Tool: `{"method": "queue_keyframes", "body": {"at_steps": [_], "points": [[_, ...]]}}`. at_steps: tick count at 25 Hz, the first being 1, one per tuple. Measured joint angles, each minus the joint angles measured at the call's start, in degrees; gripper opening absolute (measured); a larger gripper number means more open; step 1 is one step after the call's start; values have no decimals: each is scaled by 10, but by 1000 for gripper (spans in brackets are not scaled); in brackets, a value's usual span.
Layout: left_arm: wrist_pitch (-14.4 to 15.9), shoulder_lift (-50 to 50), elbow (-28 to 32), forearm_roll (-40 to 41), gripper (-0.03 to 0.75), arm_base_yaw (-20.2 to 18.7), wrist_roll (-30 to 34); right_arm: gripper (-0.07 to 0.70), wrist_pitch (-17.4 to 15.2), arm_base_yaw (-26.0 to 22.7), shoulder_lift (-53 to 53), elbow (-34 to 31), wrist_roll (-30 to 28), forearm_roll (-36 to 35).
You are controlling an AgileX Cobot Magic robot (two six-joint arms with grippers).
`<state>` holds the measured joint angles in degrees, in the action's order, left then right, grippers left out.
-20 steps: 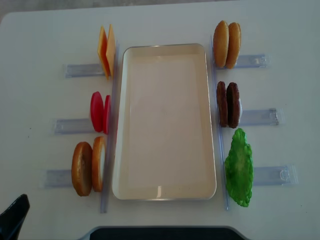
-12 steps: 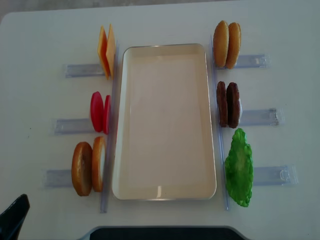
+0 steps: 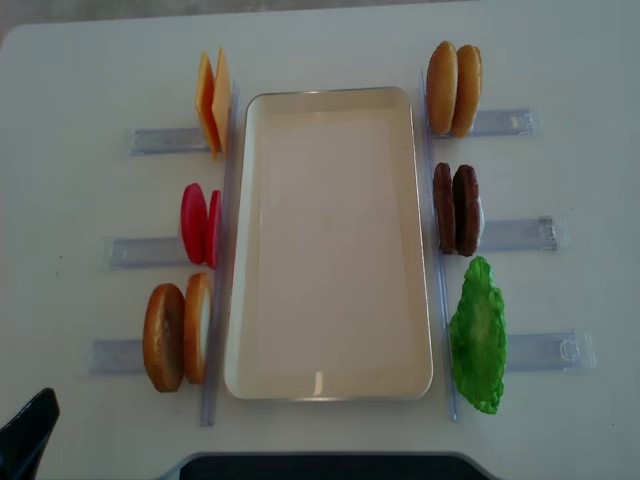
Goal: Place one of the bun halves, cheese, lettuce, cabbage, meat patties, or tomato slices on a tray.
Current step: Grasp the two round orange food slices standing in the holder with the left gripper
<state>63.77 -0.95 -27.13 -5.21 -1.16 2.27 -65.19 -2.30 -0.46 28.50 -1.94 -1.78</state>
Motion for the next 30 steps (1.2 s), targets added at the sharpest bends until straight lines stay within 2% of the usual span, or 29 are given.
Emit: {"method": "queue_keyframes", "body": {"at_steps": [30], "points": [[0,0,0,3,576,0,0,534,0,0,0,0,0,0]]}}
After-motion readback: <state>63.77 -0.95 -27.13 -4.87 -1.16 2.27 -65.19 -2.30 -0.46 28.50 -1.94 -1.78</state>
